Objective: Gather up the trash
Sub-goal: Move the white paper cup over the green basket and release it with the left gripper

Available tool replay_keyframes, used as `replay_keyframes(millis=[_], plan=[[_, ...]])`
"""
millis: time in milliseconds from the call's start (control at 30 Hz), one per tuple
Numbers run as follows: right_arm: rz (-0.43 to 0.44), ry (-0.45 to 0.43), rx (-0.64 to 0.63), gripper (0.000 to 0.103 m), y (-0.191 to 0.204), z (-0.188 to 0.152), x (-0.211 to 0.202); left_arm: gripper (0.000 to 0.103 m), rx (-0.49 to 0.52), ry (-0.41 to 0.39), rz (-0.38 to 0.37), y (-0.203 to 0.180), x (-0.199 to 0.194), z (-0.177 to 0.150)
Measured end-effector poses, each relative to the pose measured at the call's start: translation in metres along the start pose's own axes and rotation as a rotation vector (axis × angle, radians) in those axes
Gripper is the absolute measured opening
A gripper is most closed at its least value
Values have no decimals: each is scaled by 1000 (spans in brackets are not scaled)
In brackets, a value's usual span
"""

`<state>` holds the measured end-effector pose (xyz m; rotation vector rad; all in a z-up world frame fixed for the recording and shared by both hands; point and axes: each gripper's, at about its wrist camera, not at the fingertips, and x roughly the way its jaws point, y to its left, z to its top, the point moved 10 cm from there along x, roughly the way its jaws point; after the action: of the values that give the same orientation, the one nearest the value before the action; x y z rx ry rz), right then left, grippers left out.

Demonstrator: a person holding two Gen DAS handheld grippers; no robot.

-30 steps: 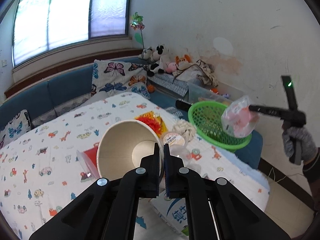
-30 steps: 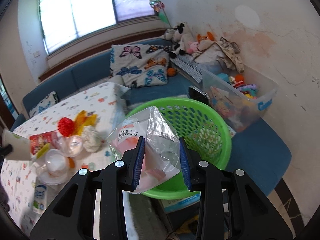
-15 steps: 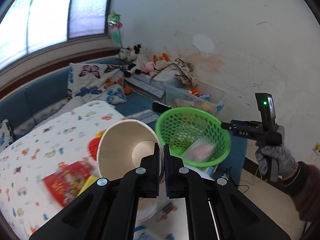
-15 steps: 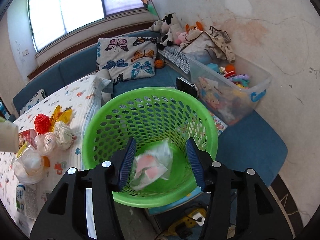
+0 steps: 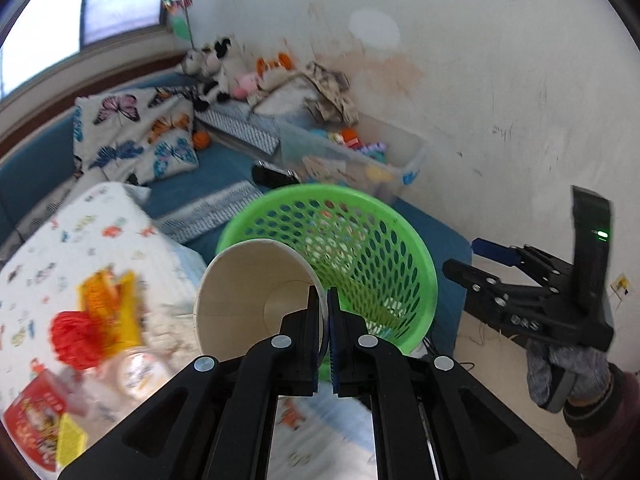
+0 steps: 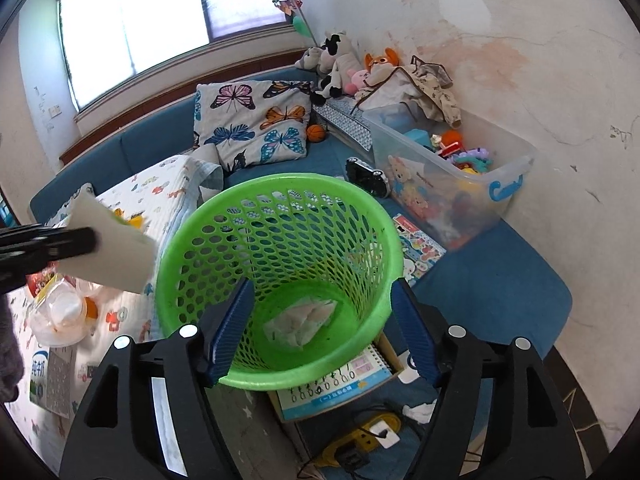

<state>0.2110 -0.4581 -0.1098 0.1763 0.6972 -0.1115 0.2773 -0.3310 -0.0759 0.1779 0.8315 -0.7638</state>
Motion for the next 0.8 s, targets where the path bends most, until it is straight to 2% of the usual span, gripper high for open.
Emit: replay_keyframes(millis=[233,300,433,500,633,700,800], plan=[[14,3,7,72,-4,-4,2,5,-11,83,-17,-13,38,3],[16,6,10,72,-5,-5,2,18,-23,95,-25,-13,43,3],[19,11,20,72,-10,-8,3,22,-35,108,-41,-14,46,-1],[19,12,22,72,-10,-10,2,29,-42,105,-44,-14,42,-2],[39,13,20,72,-3,-13,-2,29,-35,72,-34,-12,24,-3],[51,12,14,73,3,-14,-6,34,-38,43,-22,-7,8,-3],[72,6,-3,75,18,-14,-12,38,-51,-6,-1,2,-18,-5]])
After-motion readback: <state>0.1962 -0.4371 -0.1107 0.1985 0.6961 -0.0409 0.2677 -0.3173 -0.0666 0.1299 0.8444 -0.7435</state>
